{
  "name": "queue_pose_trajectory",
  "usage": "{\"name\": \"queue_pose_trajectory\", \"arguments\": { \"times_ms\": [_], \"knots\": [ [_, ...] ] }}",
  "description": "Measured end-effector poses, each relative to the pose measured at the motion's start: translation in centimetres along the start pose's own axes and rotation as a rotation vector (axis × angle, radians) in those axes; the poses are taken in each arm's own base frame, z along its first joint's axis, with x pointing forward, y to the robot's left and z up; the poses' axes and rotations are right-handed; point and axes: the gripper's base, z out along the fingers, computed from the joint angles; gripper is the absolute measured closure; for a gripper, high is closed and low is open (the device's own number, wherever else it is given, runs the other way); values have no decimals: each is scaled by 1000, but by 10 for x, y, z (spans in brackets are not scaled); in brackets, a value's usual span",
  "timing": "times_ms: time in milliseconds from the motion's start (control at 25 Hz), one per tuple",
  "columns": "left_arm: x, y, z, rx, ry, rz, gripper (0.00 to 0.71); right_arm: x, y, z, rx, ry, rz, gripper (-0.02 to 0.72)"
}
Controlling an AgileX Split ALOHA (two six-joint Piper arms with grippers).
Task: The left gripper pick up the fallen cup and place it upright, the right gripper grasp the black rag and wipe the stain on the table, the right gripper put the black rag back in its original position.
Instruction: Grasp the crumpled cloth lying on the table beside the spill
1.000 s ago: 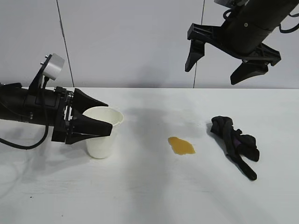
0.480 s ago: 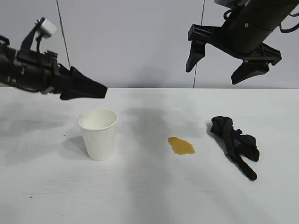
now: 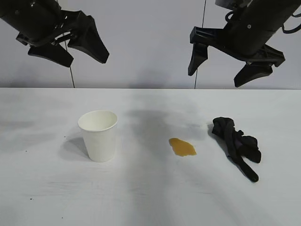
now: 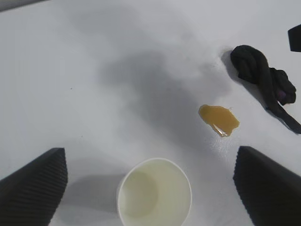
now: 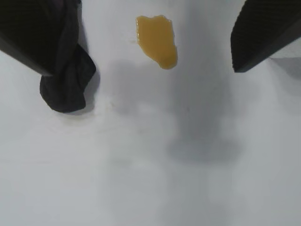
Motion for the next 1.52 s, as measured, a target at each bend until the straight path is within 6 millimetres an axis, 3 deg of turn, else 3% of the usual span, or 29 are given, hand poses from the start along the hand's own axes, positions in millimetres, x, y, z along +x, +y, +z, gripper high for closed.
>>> {"name": "queue_pose_trajectory", "arguments": {
  "times_ms": [240,680,920,1320,1520],
  "knots": [
    [11,3,7,-8,126,-95,16,3,-2,0,24,30,-31,9],
    [11,0,7,25,123,-140,16,8,-4,0,38,86,-38,9],
    [11,0,7,25,125,-146,16,9,-17,3,88,123,-18,9],
    [10,0,7,14,120,-324,16,27,-33,53,166,255,-43,19],
    [10,0,7,14,119,-330,16,36,-39,78,195,287,-37,127]
  ]
}}
